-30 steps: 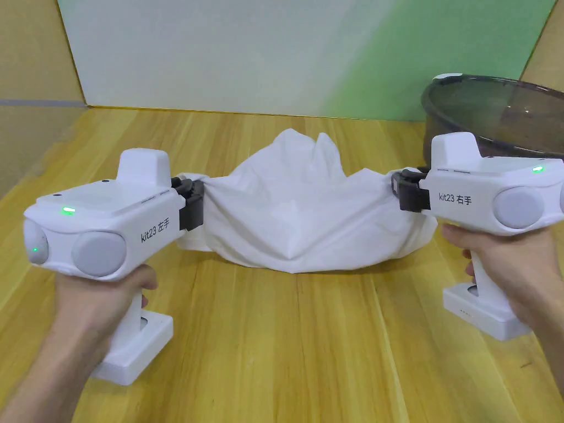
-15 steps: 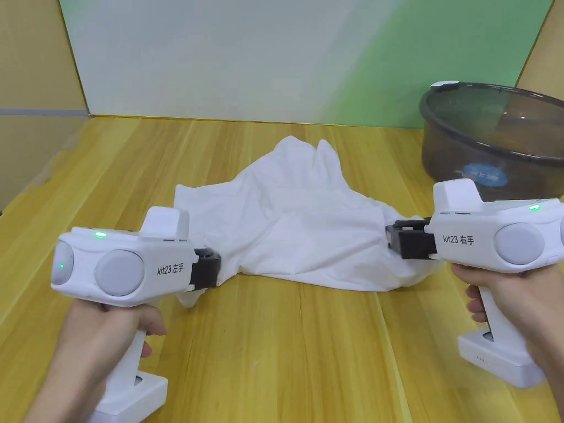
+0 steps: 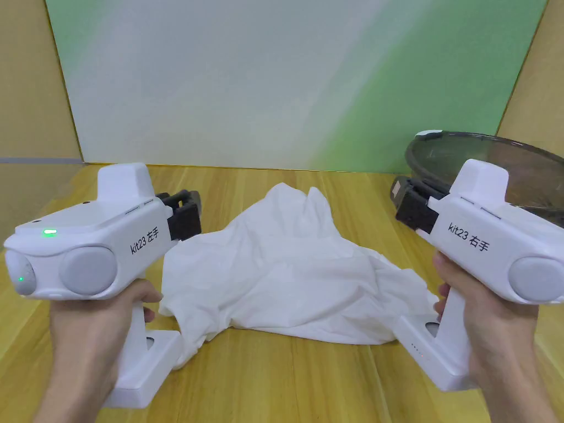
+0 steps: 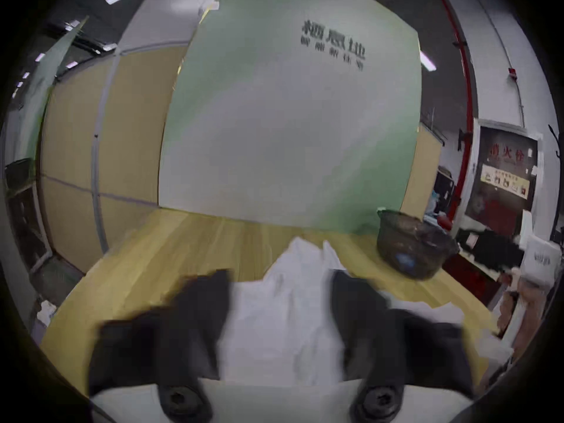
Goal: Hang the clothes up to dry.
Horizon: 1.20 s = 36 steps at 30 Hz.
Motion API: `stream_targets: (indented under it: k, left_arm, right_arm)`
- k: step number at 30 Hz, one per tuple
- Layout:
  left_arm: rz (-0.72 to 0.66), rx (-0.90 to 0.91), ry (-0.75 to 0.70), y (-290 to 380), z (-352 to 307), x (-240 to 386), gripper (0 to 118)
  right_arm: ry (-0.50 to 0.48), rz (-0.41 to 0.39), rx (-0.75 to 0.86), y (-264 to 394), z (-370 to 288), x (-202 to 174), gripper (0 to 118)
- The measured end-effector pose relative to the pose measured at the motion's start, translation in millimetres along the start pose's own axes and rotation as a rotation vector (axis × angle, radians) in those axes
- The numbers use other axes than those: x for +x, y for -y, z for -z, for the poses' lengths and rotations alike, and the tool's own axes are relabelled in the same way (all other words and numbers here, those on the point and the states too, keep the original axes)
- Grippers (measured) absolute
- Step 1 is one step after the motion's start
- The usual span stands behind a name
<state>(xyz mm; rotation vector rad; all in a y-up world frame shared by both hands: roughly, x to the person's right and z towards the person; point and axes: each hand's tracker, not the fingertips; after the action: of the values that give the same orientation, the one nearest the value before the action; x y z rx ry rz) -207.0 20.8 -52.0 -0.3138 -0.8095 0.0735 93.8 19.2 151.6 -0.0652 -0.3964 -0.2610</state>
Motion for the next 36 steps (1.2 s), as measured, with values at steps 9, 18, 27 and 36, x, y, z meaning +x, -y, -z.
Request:
stream_targets:
  k: [9,18,27,36]
  left_arm:
    - [0.021,-0.073,-0.021,9.0,20.6,-13.9,0]
    - [0.115,-0.368,-0.037,4.4,61.0,-51.8,0]
    - [0.028,-0.613,0.097,4.7,23.9,-63.2,0]
    - [0.092,-0.694,0.167,30.2,6.1,-40.6,116]
  right_arm:
    - [-0.009,-0.004,-0.117,18.6,8.8,8.4,7]
    - [-0.018,-0.039,-0.17,21.3,11.9,9.3,7]
    - [-0.096,-0.095,-0.255,33.3,29.5,-4.7,7]
    - [-0.187,-0.126,-0.303,39.1,43.3,-30.4,7]
